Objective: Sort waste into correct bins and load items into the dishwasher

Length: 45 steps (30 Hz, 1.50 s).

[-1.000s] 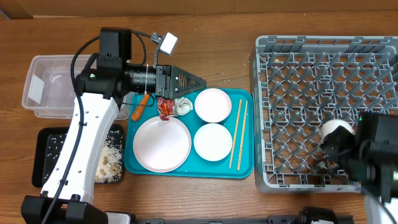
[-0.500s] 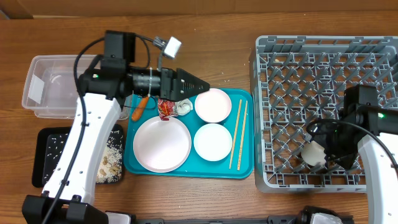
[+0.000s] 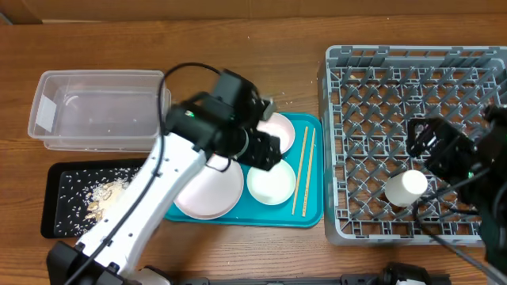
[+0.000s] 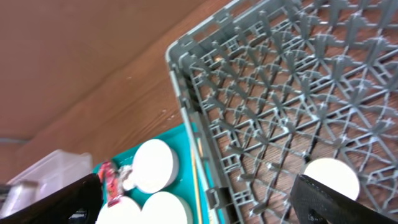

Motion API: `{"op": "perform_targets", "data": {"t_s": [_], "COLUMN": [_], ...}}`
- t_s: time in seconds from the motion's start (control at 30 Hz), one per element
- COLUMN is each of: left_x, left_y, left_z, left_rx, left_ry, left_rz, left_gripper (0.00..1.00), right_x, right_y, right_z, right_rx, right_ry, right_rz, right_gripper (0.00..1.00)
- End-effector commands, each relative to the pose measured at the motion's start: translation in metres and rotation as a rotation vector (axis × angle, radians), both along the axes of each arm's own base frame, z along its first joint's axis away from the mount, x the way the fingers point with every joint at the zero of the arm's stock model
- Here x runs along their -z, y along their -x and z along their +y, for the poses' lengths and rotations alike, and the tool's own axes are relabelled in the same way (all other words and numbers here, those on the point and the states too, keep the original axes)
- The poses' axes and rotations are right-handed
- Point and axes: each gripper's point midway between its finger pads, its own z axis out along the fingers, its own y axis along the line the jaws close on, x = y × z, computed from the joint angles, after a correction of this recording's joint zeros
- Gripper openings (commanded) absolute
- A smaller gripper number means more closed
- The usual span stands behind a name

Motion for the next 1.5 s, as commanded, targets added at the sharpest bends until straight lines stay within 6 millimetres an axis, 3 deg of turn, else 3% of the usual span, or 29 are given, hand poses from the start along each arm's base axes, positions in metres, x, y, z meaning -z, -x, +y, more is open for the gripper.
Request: {"op": "perform_targets", "data": {"t_s": [0.0, 0.07, 0.13, 0.17, 0.27, 0.43, 0.6, 0.67, 0.8, 0.83, 0.93, 1.17, 1.47], "left_x": [0.026, 0.039, 0.045, 0.046, 0.040, 0.006, -0.040, -0.054, -0.063, -0.062, -0.057, -0.054, -0.054], "left_y": [-0.010, -0.006, -0.006, -0.008, -0.019, -0.042, -0.056, -0.057, -0.049, -0.046, -0.038, -0.036, -0.036], "left_z": [0.035, 0.038, 0.045, 0.049, 0.065, 0.105, 0.153, 0.174, 0.202, 0.207, 0.215, 0.221, 0.221], "left_rx": [-0.085, -0.100, -0.143, -0.174, -0.268, -0.483, -0.654, -0.719, -0.803, -0.816, -0.836, -0.847, -0.848], "left_ry": [-0.291, -0.314, -0.327, -0.332, -0.324, -0.248, -0.157, -0.140, -0.141, -0.149, -0.170, -0.206, -0.206], "left_rz": [-0.079, -0.043, -0.019, -0.016, -0.016, -0.013, -0.048, -0.070, -0.065, -0.053, -0.018, -0.012, -0.012], "left_gripper": [0.84, 0.82, 0.80, 0.80, 0.80, 0.86, 0.95, 1.00, 1.00, 1.00, 1.00, 1.00, 1.00], "right_x": [0.008, 0.015, 0.020, 0.024, 0.041, 0.067, 0.109, 0.130, 0.165, 0.174, 0.200, 0.250, 0.265], "right_y": [0.001, 0.004, 0.006, 0.008, 0.011, 0.014, 0.018, 0.013, 0.002, 0.000, -0.005, -0.022, -0.031], "right_z": [0.006, 0.011, 0.028, 0.037, 0.052, 0.094, 0.139, 0.153, 0.169, 0.173, 0.182, 0.186, 0.191], "right_rx": [-0.027, -0.057, -0.189, -0.252, -0.358, -0.560, -0.721, -0.705, -0.651, -0.647, -0.661, -0.642, -0.647], "right_ry": [-0.036, -0.049, -0.067, -0.081, -0.083, -0.057, 0.076, 0.159, 0.294, 0.312, 0.338, 0.373, 0.369], "right_rz": [0.042, 0.077, 0.095, 0.110, 0.191, 0.308, 0.488, 0.551, 0.628, 0.650, 0.713, 0.804, 0.782], "right_gripper": [1.00, 1.00, 0.93, 0.87, 0.86, 0.82, 0.78, 0.77, 0.78, 0.83, 0.85, 0.70, 0.60]}}
